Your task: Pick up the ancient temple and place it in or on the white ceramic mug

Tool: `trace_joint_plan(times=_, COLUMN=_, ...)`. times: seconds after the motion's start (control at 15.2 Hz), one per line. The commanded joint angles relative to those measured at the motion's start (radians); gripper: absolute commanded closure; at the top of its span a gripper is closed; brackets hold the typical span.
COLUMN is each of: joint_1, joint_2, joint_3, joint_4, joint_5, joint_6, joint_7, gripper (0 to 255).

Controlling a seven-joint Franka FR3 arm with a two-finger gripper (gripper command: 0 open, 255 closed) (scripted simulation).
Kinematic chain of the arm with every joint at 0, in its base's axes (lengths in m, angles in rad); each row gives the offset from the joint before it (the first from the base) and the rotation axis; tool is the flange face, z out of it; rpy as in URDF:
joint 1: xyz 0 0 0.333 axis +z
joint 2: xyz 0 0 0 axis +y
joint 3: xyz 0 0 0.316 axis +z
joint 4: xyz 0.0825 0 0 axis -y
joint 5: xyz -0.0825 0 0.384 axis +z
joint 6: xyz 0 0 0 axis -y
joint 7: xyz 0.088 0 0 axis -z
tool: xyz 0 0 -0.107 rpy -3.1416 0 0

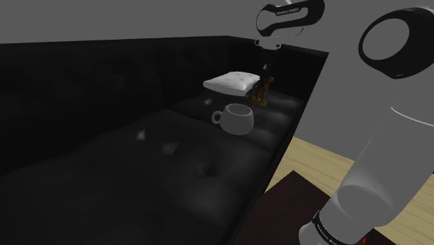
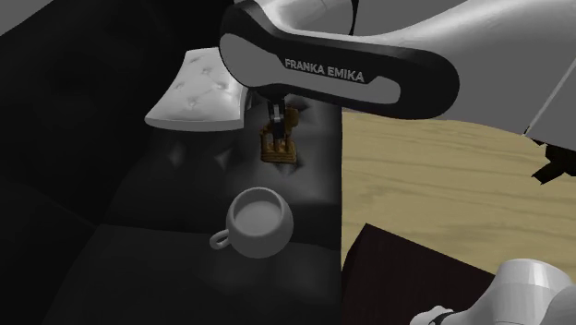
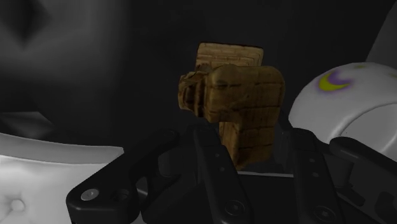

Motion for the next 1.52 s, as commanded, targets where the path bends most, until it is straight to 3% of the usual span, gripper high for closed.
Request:
trace_joint_plan(times=0.0, joint_1=-0.001, joint_2=0.002, joint_3=-0.001, joint_4=0.031, joint_5=0.001, joint_6=-0.029, joint_7=-0.002, gripper=255)
trace_joint_plan(times=1.06, joint_1=-0.01, joint_2=0.052, joint_3=-0.006, joint_4=0.304, joint_5=0.016, joint_6=-0.254, joint_7=-0.018, gripper=255)
trace_joint_plan(times=1.45, joint_1=0.073, joint_2=-0.043, joint_3=0.061, joint_4=0.232, joint_5=-0.009, joint_6=-0.277, joint_7=0.127, gripper=255)
